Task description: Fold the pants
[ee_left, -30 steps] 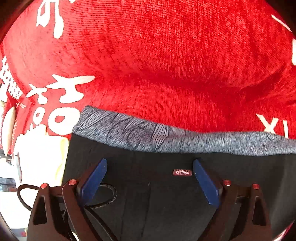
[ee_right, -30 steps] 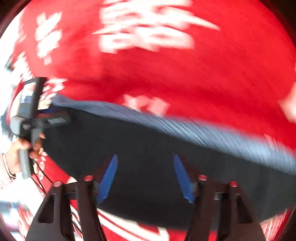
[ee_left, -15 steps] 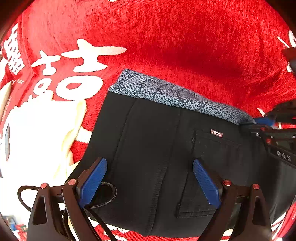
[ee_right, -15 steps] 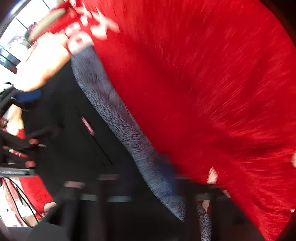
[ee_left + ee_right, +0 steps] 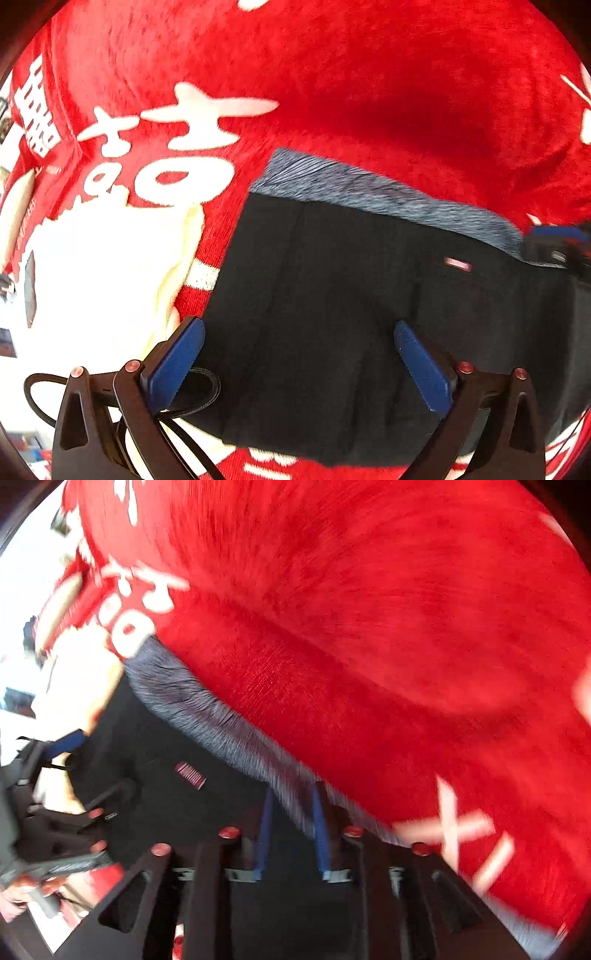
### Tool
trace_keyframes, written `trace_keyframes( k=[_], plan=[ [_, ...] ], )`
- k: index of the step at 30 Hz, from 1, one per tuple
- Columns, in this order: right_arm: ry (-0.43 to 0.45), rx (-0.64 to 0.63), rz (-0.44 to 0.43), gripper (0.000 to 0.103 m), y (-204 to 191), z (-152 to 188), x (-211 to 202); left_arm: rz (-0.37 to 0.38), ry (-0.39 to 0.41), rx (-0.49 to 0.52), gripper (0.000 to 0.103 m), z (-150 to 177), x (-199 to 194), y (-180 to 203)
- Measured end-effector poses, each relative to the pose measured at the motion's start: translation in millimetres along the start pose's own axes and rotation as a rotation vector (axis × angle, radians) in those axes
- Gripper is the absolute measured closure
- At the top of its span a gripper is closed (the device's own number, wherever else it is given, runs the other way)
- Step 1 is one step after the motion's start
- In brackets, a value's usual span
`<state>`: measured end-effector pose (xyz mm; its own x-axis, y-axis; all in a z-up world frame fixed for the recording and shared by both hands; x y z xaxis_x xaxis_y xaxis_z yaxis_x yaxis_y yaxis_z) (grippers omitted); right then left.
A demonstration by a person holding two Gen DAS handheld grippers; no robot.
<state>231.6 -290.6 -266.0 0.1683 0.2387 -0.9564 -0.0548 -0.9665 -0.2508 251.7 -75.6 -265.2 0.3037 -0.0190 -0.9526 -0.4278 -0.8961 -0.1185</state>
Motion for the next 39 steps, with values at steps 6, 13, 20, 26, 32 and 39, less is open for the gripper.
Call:
trace_keyframes(
  k=[6, 13, 20, 26, 32, 39],
  plan=[
    [0.003, 0.392, -0.293, 0.057, 29, 121, -62, 0.057, -0.003, 0.047, 0.0, 7, -23, 34],
    [0.034, 0.741, -0.42, 0.058, 35, 219, -47, 0.047, 0.014, 0.29, 0.0, 25, -29, 108],
    [0.14, 0.848, -0.506, 0.058, 30, 220, -25, 0.013, 0.013, 0.34, 0.0, 8, -14, 128],
    [0.164, 0.992, -0.531, 0.089, 36, 217, -12, 0.031, -0.026, 0.335, 0.0, 14, -11, 139],
    [0.219, 0.855, -0.421, 0.094, 23, 206, -48, 0.01, -0.019, 0.478, 0.0, 62, -26, 167],
    [0.182, 0.853, -0.357, 0.095, 23, 231, -19, -0.004, -0.017, 0.454, 0.0, 91, -16, 160]
  ],
)
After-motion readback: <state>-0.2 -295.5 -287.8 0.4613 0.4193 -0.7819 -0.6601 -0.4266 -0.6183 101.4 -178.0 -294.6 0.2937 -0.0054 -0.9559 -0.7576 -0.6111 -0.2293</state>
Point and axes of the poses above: each gripper's, at about its wrist camera, not at the fingertips, and x roughly the way its jaws point, y to its right, z to its underside, the point moved 5 cm from there along x, roughly the way its jaws point, and after that the axes turned 2 degrees about z, right-handed, at the moved point
